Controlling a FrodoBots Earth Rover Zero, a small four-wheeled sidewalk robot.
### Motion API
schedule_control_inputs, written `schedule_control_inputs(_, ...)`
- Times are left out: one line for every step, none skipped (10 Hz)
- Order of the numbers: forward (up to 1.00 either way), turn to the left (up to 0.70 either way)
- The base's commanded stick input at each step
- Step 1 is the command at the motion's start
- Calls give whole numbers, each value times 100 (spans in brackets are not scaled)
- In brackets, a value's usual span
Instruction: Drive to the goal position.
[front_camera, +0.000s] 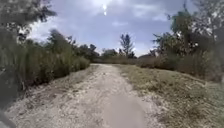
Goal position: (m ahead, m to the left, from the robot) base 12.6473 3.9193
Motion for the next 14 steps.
schedule_control_inputs(85, 0)
schedule_control_inputs(85, 0)
schedule_control_inputs(85, 0)
schedule_control_inputs(85, 0)
schedule_control_inputs(85, 0)
schedule_control_inputs(85, 0)
schedule_control_inputs(85, 0)
schedule_control_inputs(85, 0)
schedule_control_inputs(85, 0)
schedule_control_inputs(85, 0)
schedule_control_inputs(85, 0)
schedule_control_inputs(85, 0)
schedule_control_inputs(85, 0)
schedule_control_inputs(85, 0)
